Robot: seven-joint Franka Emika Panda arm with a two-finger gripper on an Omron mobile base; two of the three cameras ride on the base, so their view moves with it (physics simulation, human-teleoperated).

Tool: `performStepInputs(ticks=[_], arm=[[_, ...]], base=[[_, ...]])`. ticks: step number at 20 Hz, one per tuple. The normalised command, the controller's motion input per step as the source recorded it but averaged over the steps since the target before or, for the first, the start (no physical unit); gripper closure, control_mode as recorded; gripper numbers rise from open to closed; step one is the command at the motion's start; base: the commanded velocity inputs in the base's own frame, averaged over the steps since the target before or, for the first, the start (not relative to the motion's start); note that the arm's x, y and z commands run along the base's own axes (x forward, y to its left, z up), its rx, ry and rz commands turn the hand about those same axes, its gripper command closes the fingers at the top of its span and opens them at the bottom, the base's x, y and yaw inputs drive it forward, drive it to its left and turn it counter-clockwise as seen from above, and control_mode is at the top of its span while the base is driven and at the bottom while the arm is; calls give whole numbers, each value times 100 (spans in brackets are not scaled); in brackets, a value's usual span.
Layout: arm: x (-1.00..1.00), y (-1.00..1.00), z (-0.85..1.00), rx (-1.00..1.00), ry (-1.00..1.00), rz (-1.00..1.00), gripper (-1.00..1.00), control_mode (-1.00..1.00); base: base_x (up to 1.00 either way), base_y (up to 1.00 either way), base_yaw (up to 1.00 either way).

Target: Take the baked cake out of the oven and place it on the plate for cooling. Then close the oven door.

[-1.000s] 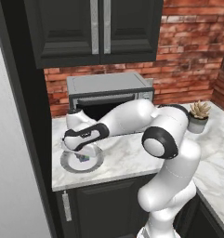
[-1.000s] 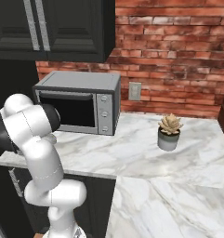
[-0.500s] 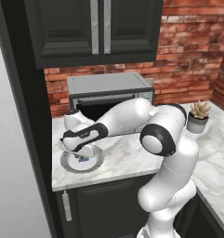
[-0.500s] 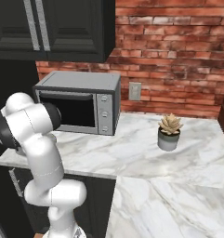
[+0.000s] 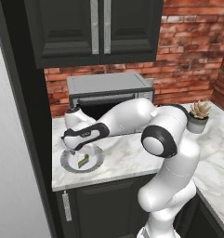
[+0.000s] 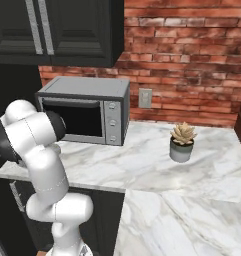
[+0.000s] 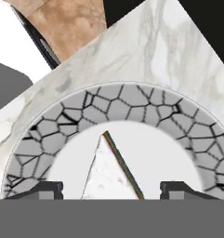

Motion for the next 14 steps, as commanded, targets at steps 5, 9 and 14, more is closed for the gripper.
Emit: performStepInputs(ticks=[5,9,14], arm=[[-30,-28,53,2,-12,0,-100,-100],[-67,-24,80,3,-11,0,-100,-100],[-59,-58,82,13,-1,0,-100,-100]], base=[[0,0,0],[0,0,0],[0,0,0]])
